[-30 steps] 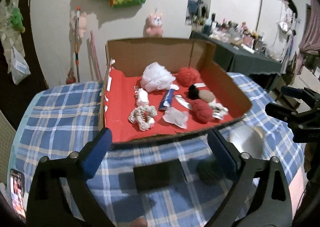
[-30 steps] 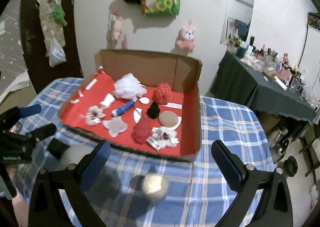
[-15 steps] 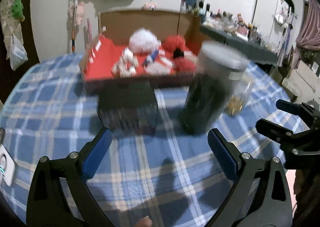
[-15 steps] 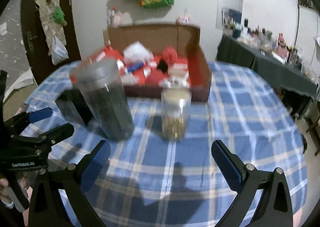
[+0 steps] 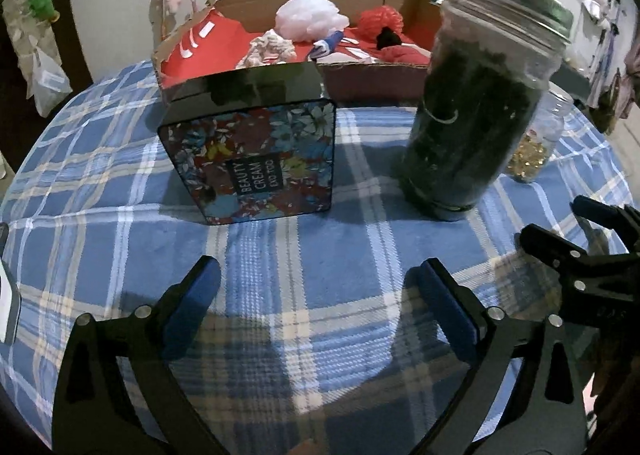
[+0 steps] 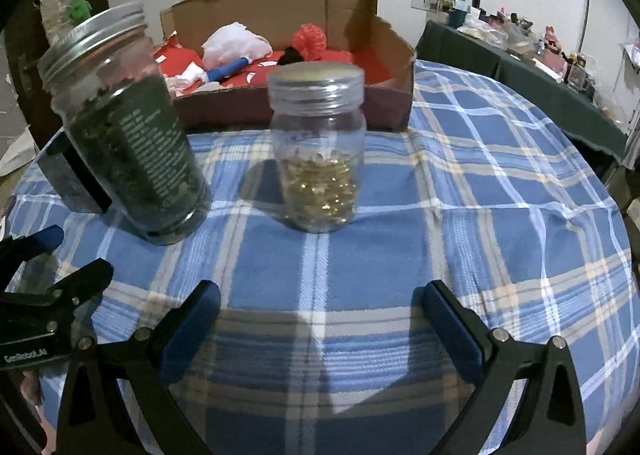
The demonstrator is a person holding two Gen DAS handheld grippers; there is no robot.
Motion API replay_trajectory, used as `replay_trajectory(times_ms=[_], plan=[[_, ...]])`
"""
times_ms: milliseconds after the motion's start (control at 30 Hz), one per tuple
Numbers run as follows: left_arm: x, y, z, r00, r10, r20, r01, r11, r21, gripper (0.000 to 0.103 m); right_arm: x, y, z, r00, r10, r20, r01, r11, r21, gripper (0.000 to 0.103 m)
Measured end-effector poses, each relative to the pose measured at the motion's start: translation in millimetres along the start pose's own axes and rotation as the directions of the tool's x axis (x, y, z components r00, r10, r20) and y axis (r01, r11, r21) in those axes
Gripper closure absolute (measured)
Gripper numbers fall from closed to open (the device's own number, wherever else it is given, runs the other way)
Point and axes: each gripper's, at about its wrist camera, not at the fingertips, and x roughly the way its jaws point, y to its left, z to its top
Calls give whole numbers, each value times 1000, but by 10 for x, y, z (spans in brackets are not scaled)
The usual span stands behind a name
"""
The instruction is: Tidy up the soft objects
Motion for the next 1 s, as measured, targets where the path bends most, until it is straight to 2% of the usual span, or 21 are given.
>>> replay_trajectory(times_ms=[1000], plan=[[49,55,24,1000,18,-6,-18,999,-35,0,1,-20,-11,1000,-3,4,3,1000,0,0]])
